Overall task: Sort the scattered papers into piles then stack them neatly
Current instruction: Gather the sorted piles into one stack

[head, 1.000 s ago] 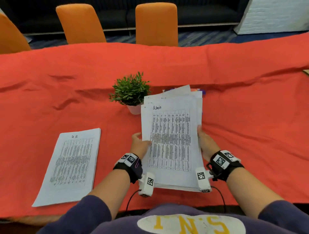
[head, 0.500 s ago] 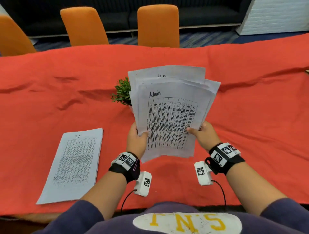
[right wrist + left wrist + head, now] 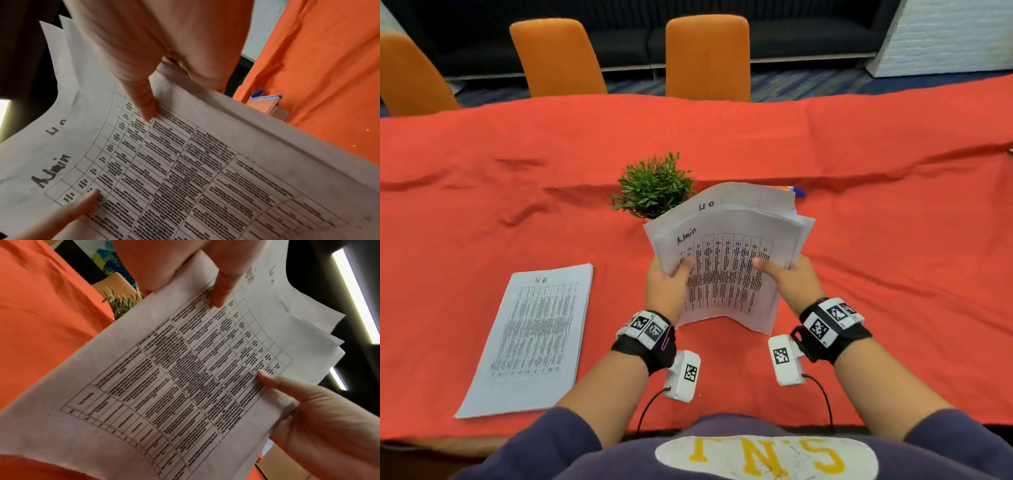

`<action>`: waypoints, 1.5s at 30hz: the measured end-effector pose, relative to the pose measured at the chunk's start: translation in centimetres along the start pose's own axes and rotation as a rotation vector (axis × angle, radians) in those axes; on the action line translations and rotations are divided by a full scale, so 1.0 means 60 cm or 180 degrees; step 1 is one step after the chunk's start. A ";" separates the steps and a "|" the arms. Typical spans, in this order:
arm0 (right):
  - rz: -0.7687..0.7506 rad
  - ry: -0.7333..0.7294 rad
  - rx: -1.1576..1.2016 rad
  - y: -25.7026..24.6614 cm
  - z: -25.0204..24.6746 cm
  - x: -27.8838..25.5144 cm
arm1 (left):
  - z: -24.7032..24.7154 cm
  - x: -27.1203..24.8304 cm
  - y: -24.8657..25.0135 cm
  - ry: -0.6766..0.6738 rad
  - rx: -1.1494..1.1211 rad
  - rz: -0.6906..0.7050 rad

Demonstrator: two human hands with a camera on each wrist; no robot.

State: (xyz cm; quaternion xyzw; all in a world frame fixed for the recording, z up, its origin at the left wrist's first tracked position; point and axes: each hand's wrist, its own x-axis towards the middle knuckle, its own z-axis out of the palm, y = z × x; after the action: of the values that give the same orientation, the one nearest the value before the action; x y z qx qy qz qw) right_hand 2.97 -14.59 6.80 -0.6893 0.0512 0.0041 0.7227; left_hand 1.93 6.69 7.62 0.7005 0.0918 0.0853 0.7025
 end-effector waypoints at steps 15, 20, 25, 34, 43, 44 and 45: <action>-0.0080 -0.0188 0.0164 -0.025 -0.002 0.002 | -0.014 0.012 0.006 -0.0152 -0.0272 -0.0077; -0.0014 -0.0210 0.0097 -0.031 0.000 0.003 | -0.020 0.009 0.001 -0.0271 -0.0271 -0.0140; -0.0027 -0.0250 0.0124 -0.040 0.002 0.003 | -0.021 0.012 0.010 -0.0247 -0.0252 -0.0074; -0.0438 -0.0142 0.0578 -0.114 0.012 -0.011 | -0.021 0.008 0.010 -0.0406 -0.0175 -0.0168; -0.0349 0.0345 0.0453 -0.136 0.020 0.012 | -0.020 0.010 0.010 -0.0372 -0.0161 -0.0162; -0.0330 0.0396 0.0418 -0.133 0.018 0.013 | -0.020 0.011 0.010 -0.0342 -0.0164 -0.0179; -0.0314 0.0439 0.0382 -0.131 0.017 0.015 | -0.020 0.012 0.010 -0.0317 -0.0164 -0.0198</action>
State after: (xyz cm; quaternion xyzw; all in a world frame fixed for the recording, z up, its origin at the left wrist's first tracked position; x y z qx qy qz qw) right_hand 4.52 -14.02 14.62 -0.6451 0.0669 -0.0820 0.7567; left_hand 2.33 8.06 8.20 0.6824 0.0762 0.0308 0.7263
